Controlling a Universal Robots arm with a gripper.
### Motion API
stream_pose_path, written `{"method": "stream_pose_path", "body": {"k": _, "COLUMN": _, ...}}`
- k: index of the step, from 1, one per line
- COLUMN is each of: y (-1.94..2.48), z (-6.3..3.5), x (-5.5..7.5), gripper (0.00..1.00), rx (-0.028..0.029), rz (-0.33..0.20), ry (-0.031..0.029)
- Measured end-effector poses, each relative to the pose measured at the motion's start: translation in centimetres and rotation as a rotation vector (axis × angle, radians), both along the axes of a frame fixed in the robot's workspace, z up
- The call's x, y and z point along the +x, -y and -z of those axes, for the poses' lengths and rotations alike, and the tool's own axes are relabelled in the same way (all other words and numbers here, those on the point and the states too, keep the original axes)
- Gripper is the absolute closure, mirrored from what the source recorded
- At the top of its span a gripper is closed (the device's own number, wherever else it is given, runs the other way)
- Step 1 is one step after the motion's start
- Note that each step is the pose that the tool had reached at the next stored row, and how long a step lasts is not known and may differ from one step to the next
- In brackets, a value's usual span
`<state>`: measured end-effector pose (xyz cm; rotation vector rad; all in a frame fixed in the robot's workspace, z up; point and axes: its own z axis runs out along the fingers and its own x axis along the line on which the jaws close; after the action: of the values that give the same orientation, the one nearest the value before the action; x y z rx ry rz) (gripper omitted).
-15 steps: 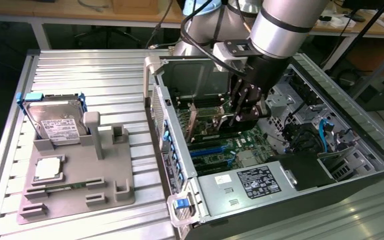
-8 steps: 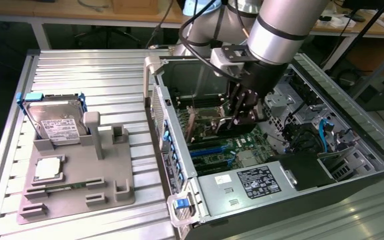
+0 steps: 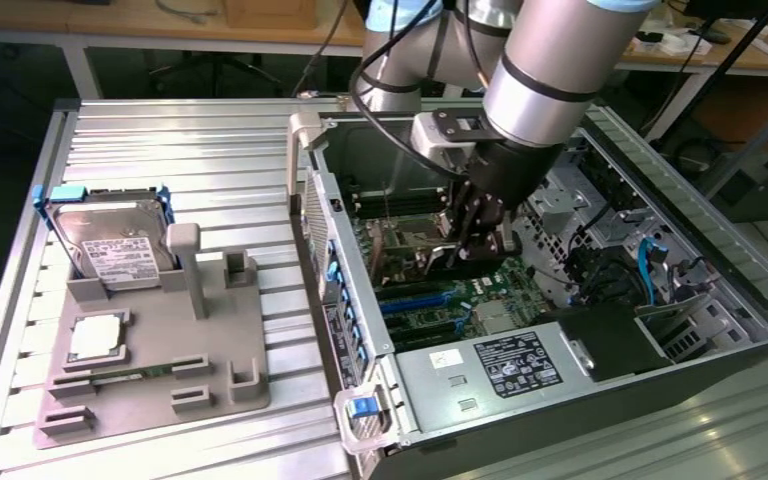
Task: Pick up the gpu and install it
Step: 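Insert the gpu into the slot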
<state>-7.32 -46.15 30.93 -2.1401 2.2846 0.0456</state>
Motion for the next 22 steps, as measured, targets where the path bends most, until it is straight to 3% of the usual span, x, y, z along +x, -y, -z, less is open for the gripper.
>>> {"method": "stream_pose_path", "body": {"k": 5, "y": -0.01, "z": 1.00, "x": -0.2, "gripper": 0.73, "rx": -0.0001, "rz": 0.005, "ry": 0.0000}}
{"method": "stream_pose_path", "body": {"k": 6, "y": -0.01, "z": 1.81, "x": -0.2, "gripper": 0.73, "rx": 0.0000, "rz": 0.006, "ry": 0.0000}}
{"method": "stream_pose_path", "body": {"k": 11, "y": 0.00, "z": 2.47, "x": -0.5, "gripper": 0.73, "rx": -0.0011, "rz": -0.006, "ry": -0.0006}}
{"method": "stream_pose_path", "body": {"k": 13, "y": 0.25, "z": 2.72, "x": -0.8, "gripper": 0.73, "rx": -0.0031, "rz": -0.025, "ry": -0.0005}}
{"method": "stream_pose_path", "body": {"k": 17, "y": 0.22, "z": 4.58, "x": -2.0, "gripper": 0.73, "rx": -0.0033, "rz": -0.028, "ry": 0.0019}}
{"method": "stream_pose_path", "body": {"k": 22, "y": 0.15, "z": 4.59, "x": -2.0, "gripper": 0.73, "rx": 0.0017, "rz": -0.036, "ry": 0.0022}}
